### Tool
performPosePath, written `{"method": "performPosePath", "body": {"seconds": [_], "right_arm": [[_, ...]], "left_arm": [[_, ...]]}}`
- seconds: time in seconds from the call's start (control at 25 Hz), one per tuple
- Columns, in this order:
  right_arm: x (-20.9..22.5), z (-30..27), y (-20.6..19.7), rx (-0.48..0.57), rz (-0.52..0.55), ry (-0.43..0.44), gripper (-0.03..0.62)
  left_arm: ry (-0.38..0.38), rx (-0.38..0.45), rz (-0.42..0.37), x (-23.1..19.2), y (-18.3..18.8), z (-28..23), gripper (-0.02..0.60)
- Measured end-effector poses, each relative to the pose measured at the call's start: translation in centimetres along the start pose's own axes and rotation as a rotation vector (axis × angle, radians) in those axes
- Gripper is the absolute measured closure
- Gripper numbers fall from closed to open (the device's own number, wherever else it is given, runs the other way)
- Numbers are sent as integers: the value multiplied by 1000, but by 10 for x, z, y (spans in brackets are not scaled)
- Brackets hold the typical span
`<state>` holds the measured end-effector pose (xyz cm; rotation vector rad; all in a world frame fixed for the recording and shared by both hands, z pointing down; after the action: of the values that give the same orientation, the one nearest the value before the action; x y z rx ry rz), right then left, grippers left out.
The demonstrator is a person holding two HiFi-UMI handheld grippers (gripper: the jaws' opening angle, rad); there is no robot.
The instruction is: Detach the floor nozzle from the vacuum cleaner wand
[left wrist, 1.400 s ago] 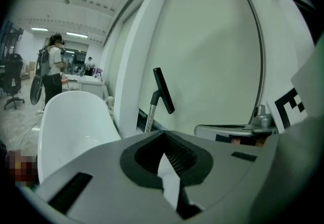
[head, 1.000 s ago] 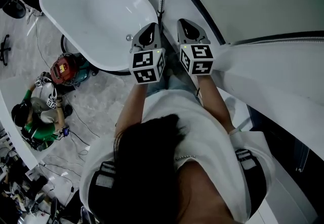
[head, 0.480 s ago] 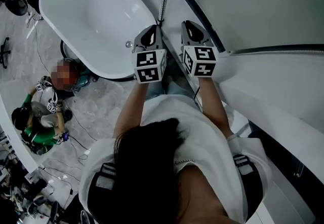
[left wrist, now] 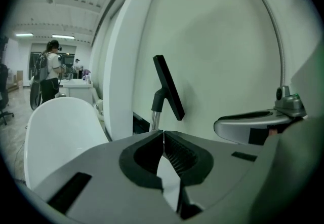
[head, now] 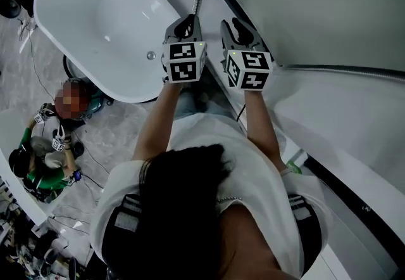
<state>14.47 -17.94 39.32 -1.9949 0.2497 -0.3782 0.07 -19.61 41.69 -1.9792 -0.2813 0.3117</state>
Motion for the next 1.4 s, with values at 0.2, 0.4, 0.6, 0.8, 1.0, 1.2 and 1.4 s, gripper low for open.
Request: {"method": "performPosePath", "body": {"seconds": [0.2, 0.4, 0.6, 0.8, 1.0, 1.2, 1.4], "right_arm": [[-3, -30, -3, -20, -34, 0, 470], [-1, -50, 1, -22, 22, -56, 445], [9, -71, 27, 3, 62, -82, 401], [11, -82, 68, -21, 138, -110, 364], [16, -99, 82, -37, 216, -118, 339], [33, -124, 91, -96, 312, -96, 312], [48, -148, 94, -145, 417, -61, 295]], "left_arm": [[-3, 6, -3, -31, -2, -20, 576], [-79, -37, -5, -45, -17, -40, 575], [-96, -54, -28, -55, -13, -60, 575], [-132, -75, -22, -61, 9, -63, 574], [-149, -77, -45, -69, 14, -73, 569], [-160, -88, -44, -70, 18, -93, 521], [-168, -131, -73, -64, 14, -116, 485]]}}
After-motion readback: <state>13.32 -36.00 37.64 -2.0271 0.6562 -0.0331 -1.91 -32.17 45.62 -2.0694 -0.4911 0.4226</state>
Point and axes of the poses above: the fingertips, and each gripper's own axes: z backward along the fingers, x to its right, y out of its top, the point moved 7 cm from there along z, backward along the fingers, and after that the axes turned 5 degrees about -z, right-handed, at the moved point
